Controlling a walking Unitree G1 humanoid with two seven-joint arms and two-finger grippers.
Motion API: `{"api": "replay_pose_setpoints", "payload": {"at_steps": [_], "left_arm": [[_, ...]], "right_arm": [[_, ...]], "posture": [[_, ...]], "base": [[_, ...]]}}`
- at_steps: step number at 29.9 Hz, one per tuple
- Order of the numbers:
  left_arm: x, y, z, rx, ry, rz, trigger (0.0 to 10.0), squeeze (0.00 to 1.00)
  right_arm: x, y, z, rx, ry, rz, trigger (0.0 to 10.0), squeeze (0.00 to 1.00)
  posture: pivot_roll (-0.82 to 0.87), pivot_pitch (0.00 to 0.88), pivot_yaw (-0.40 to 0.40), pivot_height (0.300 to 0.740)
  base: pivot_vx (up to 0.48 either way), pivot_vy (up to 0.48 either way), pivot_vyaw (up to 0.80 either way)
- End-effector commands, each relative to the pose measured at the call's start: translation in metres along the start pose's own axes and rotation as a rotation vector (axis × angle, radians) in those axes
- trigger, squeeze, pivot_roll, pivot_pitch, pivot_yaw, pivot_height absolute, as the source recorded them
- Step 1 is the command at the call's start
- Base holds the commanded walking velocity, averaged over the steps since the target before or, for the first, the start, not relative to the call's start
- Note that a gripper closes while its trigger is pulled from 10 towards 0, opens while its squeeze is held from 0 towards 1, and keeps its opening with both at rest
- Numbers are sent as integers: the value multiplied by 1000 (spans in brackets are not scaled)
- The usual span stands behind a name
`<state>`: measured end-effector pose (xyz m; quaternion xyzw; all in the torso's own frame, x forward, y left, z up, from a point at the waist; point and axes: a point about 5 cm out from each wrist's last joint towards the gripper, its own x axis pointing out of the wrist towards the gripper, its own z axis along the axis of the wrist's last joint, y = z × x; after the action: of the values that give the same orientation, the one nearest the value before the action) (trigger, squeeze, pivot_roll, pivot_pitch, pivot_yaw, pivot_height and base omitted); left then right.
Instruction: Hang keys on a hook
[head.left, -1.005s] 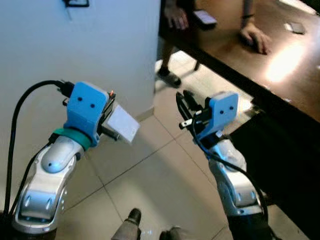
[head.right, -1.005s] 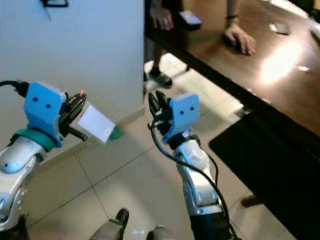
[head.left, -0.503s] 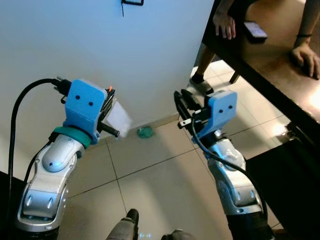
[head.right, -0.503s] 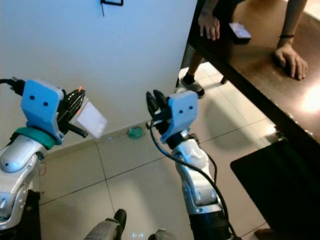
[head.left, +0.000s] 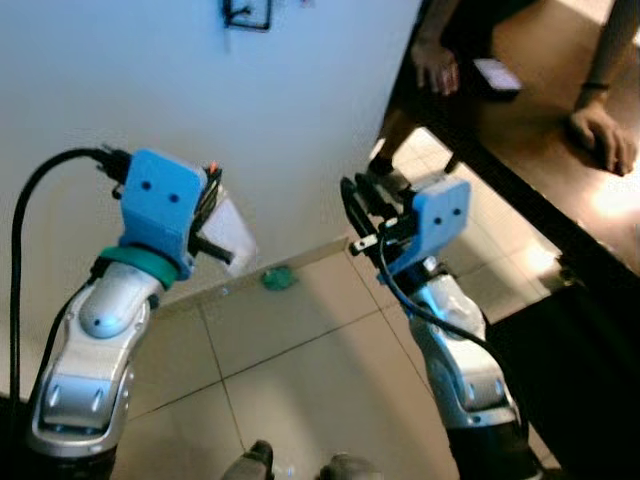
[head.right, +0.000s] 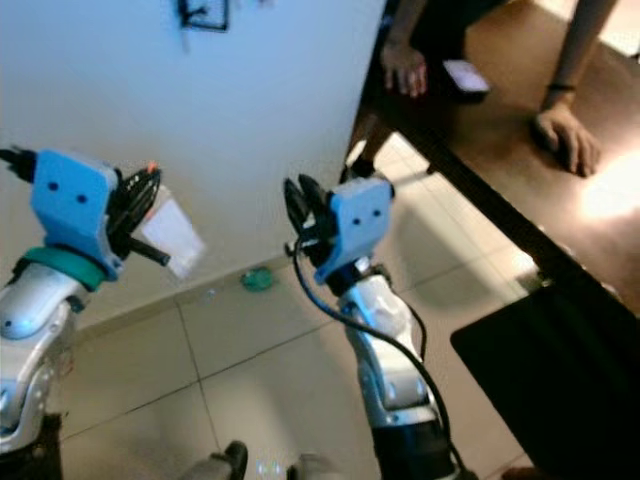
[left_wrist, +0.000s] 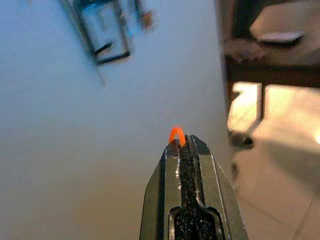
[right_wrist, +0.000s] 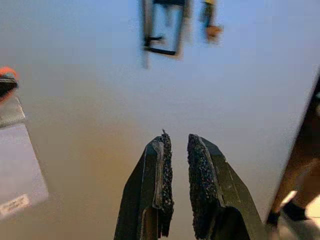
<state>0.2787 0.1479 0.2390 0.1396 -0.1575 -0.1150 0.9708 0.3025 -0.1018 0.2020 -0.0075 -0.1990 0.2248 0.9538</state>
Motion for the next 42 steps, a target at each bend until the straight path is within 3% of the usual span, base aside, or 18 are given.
{"api": "replay_pose_setpoints", "payload": {"at_steps": [1,4,6,8,9,12,15,18,20,23,25,26,28,29,30,32,37,42], "left_arm": [[-3,3,-2,6,-3,6,10000,0],[-4,2,2,-35,-25,-31,10000,0],[-11,-2,12,-91,-65,-146,10000,0],[-11,-2,12,-91,-65,-146,10000,0],[-15,-5,19,-119,-82,-223,10000,0],[-16,-11,30,-150,-116,-309,10000,0],[-12,-15,38,-167,-148,-341,10000,0],[-13,-25,53,-177,-210,-482,10000,0],[-13,-25,53,-177,-210,-482,10000,0],[-16,-28,61,-160,-233,-570,10000,0],[-16,-27,62,-154,-238,-587,10000,0],[-15,-26,64,-151,-239,-595,10000,0],[-15,-26,64,-151,-239,-595,10000,0],[-14,-25,65,-152,-241,-594,10000,0],[-14,-25,65,-152,-241,-594,10000,0],[-12,-24,68,-160,-252,-594,10000,0],[-10,-23,75,-167,-274,-595,10000,0],[-5,-23,82,-164,-296,-607,10000,0]], "right_arm": [[-2,6,0,-12,-6,53,10000,0],[-4,12,2,-2,-15,108,10000,0],[-9,16,6,9,-29,173,10000,0],[-9,16,6,9,-29,173,10000,0],[-11,16,8,18,-33,194,10000,0],[-13,12,11,23,-40,208,10000,0],[-13,12,13,26,-44,222,10000,0],[-21,17,10,78,-10,308,10000,0],[-21,17,10,78,-10,308,10000,0],[-28,15,12,150,9,361,10000,0],[-32,15,14,192,10,391,10000,0],[-42,17,22,285,13,505,10000,0],[-42,17,22,285,13,505,10000,0],[-52,19,30,358,12,598,10000,0],[-52,19,30,358,12,598,10000,0],[-64,22,41,443,-2,711,10000,0],[-67,20,40,448,5,712,10000,0],[-77,22,24,427,96,721,10000,0]], "posture": [[74,92,45,740],[73,93,44,740],[74,95,40,740],[74,95,40,740],[75,96,39,740],[71,94,40,740],[66,94,37,740],[65,95,28,740],[65,95,28,740],[63,97,27,740],[56,97,30,740],[51,96,30,740],[51,96,30,740],[52,98,28,740],[52,98,28,740],[50,98,27,740],[50,94,24,740],[48,92,28,740]], "base": [[458,0,800],[400,0,267],[358,0,0],[341,0,0],[281,0,0],[285,0,0],[293,0,0],[325,0,0],[322,0,0],[326,0,0],[324,0,0],[322,0,0],[322,0,0],[322,0,0],[322,0,0],[321,0,0],[319,0,0],[320,0,0]]}}
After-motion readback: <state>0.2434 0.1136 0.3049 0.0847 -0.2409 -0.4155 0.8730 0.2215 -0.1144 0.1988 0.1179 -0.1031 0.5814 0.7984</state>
